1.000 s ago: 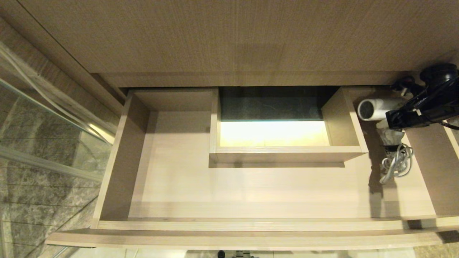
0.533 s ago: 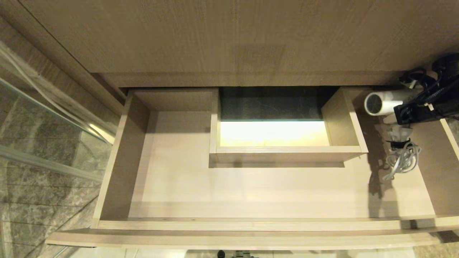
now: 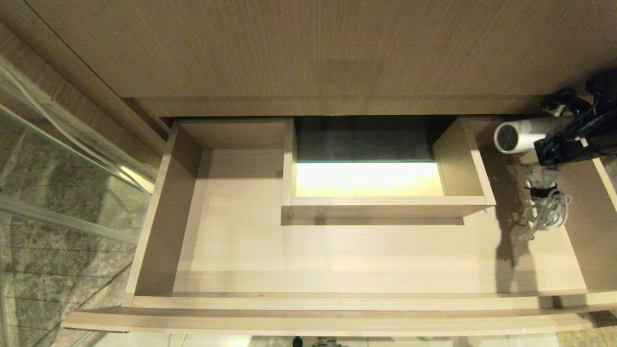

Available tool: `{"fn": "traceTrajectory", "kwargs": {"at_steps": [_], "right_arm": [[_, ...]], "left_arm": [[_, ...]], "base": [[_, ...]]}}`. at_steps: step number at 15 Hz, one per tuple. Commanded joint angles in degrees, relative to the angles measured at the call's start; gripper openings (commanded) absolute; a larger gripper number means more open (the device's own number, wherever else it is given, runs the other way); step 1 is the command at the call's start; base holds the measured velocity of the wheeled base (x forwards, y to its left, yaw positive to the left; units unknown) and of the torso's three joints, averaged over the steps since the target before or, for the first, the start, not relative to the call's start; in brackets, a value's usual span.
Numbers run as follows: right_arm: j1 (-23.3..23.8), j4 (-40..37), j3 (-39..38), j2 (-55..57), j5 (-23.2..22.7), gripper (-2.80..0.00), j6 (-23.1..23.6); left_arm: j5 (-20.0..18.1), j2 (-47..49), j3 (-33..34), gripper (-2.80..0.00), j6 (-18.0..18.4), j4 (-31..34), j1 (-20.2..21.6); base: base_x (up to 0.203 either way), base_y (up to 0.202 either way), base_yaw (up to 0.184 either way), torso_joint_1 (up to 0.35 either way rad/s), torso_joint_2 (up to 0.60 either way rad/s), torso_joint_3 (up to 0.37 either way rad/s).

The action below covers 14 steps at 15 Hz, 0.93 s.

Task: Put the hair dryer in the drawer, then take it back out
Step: Take the hairdryer out, then place it on the countertop

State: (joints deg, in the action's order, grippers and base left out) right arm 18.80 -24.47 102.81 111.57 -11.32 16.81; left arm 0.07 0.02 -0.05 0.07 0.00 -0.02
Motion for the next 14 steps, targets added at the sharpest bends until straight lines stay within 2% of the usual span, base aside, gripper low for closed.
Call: {"fn": "traceTrajectory", "kwargs": {"at_steps": [1, 6, 10, 14], "right_arm": [[0.81, 0.64, -0.15, -2.24, -0.11, -2.8, -0.03], [3.7, -0.02, -0.67, -2.51, -0.23, -2.8, 1.62], [5.47, -1.76, -11.64, -6.94, -1.46, -2.8, 7.95], [5.96, -2.07, -16.29, -9.33, -1.69, -2.8, 10.38]], "left_arm": [[0.01, -0.02, 0.04, -2.8, 0.01, 0.0, -0.06], [0.01, -0.02, -0.04, -2.8, 0.01, 0.0, 0.02], [0.01, -0.02, 0.05, -2.8, 0.01, 0.0, -0.04], [0.01, -0.02, -0.04, -2.8, 0.01, 0.0, 0.02]], "base": [[0.0, 0.0, 0.0, 0.0, 0.0, 0.0], [0.0, 0.0, 0.0, 0.0, 0.0, 0.0], [0.0, 0.0, 0.0, 0.0, 0.0, 0.0], [0.0, 0.0, 0.0, 0.0, 0.0, 0.0]]}}
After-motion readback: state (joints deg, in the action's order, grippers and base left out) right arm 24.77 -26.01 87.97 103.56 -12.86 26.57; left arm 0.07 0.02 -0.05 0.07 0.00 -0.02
